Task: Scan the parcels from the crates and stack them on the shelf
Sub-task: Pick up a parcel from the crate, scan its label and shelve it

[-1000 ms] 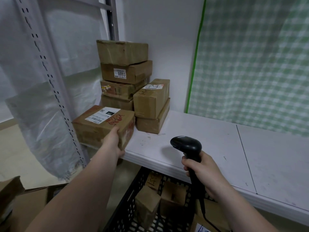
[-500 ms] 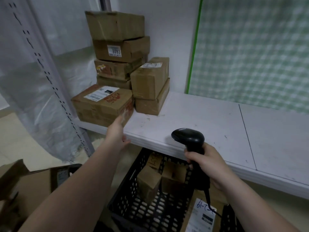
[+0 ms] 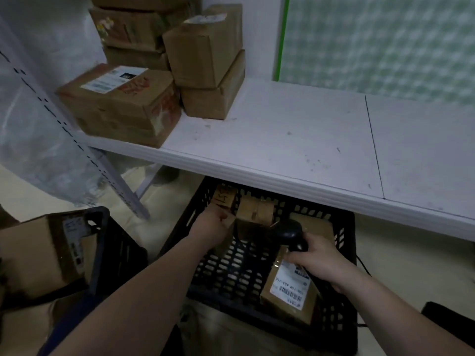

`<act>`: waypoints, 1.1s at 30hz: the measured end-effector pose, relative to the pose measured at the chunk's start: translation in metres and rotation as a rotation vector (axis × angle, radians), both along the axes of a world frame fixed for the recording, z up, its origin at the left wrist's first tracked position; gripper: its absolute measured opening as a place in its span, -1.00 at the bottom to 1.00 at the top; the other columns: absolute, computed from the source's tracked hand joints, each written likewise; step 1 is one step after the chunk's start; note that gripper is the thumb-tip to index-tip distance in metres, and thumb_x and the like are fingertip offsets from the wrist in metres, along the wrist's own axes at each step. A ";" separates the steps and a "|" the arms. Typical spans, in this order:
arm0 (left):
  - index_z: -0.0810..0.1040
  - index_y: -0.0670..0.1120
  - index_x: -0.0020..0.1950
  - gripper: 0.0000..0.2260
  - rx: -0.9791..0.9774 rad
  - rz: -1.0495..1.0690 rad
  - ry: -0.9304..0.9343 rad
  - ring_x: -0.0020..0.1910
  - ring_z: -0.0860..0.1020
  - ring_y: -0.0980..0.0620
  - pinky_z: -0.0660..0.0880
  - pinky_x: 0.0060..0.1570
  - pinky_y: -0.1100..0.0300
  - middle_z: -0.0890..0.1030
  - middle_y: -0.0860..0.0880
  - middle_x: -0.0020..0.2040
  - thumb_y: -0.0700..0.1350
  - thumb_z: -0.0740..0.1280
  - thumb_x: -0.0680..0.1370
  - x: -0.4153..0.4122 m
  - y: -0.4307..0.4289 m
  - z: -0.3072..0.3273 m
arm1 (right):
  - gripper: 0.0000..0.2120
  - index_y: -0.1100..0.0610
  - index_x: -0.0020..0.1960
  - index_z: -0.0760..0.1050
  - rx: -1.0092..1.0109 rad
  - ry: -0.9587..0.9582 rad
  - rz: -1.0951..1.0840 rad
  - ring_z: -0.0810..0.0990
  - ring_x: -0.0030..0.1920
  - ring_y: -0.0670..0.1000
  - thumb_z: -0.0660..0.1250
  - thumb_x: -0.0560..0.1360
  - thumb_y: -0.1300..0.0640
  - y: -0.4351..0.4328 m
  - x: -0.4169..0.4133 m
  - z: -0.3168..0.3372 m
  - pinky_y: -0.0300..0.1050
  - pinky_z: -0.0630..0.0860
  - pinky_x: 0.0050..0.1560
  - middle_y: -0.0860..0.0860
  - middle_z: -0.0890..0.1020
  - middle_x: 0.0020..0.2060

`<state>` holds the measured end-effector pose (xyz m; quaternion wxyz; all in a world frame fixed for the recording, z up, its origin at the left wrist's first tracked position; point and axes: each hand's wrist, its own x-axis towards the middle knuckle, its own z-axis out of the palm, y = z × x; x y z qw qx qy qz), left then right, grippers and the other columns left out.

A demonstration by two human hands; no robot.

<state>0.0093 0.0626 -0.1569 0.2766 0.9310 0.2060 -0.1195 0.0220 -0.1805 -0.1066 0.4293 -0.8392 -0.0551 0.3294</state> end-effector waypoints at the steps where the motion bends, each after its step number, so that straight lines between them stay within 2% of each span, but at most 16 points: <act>1: 0.46 -0.11 0.38 -0.66 0.040 -0.057 0.035 0.31 0.45 -0.06 0.34 0.24 0.20 0.50 -0.11 0.34 -0.17 0.19 0.61 0.003 -0.006 -0.005 | -0.77 0.02 0.05 0.53 -0.014 0.009 -0.018 0.61 -0.13 -0.12 0.45 0.42 0.16 -0.002 0.002 -0.007 -0.32 0.51 -0.23 -0.06 0.64 -0.12; 4: 0.44 -0.11 0.38 -0.67 0.160 -0.209 0.081 0.25 0.48 -0.10 0.46 0.19 0.10 0.48 -0.12 0.34 -0.19 0.15 0.61 0.017 -0.018 -0.021 | -0.74 0.10 0.08 0.55 -0.058 0.038 -0.078 0.63 -0.08 -0.03 0.45 0.41 0.13 -0.005 0.008 -0.027 -0.17 0.56 -0.11 0.00 0.66 -0.09; 6: 0.39 -0.05 0.42 -0.60 0.177 -0.246 0.083 0.29 0.44 -0.11 0.49 0.17 0.04 0.36 -0.09 0.43 -0.21 0.21 0.57 0.029 -0.023 -0.034 | -0.75 0.11 0.08 0.54 -0.069 0.052 -0.103 0.64 -0.07 0.01 0.44 0.42 0.14 -0.004 0.013 -0.037 -0.08 0.57 -0.04 0.03 0.66 -0.08; 9: 0.22 -0.01 0.53 -0.43 0.224 -0.354 0.118 0.51 0.15 -0.12 0.32 0.39 -0.04 0.09 -0.07 0.56 -0.24 0.27 0.55 0.050 -0.031 -0.046 | -0.79 0.06 0.03 0.51 -0.076 0.055 -0.110 0.63 -0.09 0.02 0.44 0.43 0.12 0.000 0.019 -0.048 -0.08 0.57 -0.06 0.03 0.65 -0.10; 12: 0.02 -0.04 0.57 -0.29 0.346 -0.459 0.116 0.55 -0.02 -0.14 0.21 0.45 -0.06 -0.05 -0.09 0.58 -0.19 0.33 0.52 0.071 -0.038 -0.057 | -0.79 0.05 0.03 0.50 -0.086 0.053 -0.120 0.63 -0.09 0.03 0.44 0.43 0.09 0.001 0.024 -0.057 -0.07 0.57 -0.08 0.02 0.64 -0.11; 16: -0.21 -0.08 0.58 -0.13 0.435 -0.466 0.257 0.49 0.15 -0.20 0.33 0.37 -0.06 -0.24 -0.11 0.57 -0.09 0.37 0.52 0.087 -0.045 -0.070 | -0.78 0.02 0.03 0.48 -0.086 0.045 -0.118 0.61 0.01 0.03 0.44 0.43 0.08 -0.001 0.029 -0.060 -0.02 0.57 0.07 0.01 0.63 -0.03; 20: -0.23 -0.11 0.58 -0.11 0.606 -0.511 0.245 0.45 0.21 -0.20 0.31 0.33 -0.05 -0.04 -0.19 0.55 -0.08 0.37 0.50 0.085 -0.055 -0.079 | -0.76 0.02 0.03 0.43 -0.082 0.053 -0.140 0.58 0.02 0.00 0.44 0.44 0.07 -0.005 0.032 -0.059 -0.15 0.52 -0.04 -0.05 0.58 -0.08; 23: -0.01 -0.14 0.56 -0.21 0.705 -0.535 0.214 0.35 0.28 -0.15 0.35 0.25 0.02 0.17 -0.15 0.43 -0.09 0.38 0.46 0.080 -0.061 -0.083 | -0.75 0.03 0.02 0.43 -0.078 0.056 -0.152 0.57 0.00 -0.01 0.45 0.43 0.07 -0.006 0.030 -0.057 -0.19 0.47 -0.11 -0.12 0.54 -0.15; 25: 0.13 -0.14 0.52 -0.30 0.763 -0.562 0.201 0.30 0.29 -0.12 0.35 0.21 0.04 0.21 -0.13 0.37 -0.08 0.37 0.45 0.074 -0.063 -0.082 | -0.76 0.07 0.03 0.45 -0.086 0.050 -0.153 0.58 0.01 0.00 0.44 0.43 0.09 -0.007 0.028 -0.056 -0.17 0.51 -0.07 -0.07 0.57 -0.12; 27: 0.14 -0.15 0.50 -0.30 0.807 -0.602 0.189 0.35 0.24 -0.14 0.31 0.29 -0.01 0.20 -0.14 0.38 -0.07 0.38 0.45 0.065 -0.064 -0.082 | -0.75 0.15 0.06 0.50 -0.097 0.048 -0.164 0.60 0.01 0.02 0.43 0.43 0.11 -0.009 0.023 -0.054 -0.09 0.56 -0.01 0.01 0.61 -0.04; 30: 0.12 -0.16 0.49 -0.16 0.774 -0.590 0.155 0.41 0.22 -0.14 0.17 0.43 -0.09 0.27 -0.14 0.40 0.15 0.43 0.38 0.051 -0.066 -0.085 | -0.71 0.19 0.09 0.53 -0.081 0.058 -0.207 0.62 -0.01 0.05 0.44 0.41 0.14 -0.012 0.018 -0.052 -0.05 0.57 -0.02 0.08 0.63 -0.01; 33: 0.15 -0.14 0.47 -0.12 0.617 -0.488 0.086 0.37 0.29 -0.10 0.18 0.43 -0.05 0.33 -0.10 0.36 0.24 0.42 0.31 0.041 -0.067 -0.074 | -0.80 0.12 0.00 0.53 -0.032 0.056 -0.269 0.63 -0.05 0.02 0.45 0.41 0.17 -0.018 0.012 -0.048 -0.06 0.58 -0.02 0.04 0.64 -0.06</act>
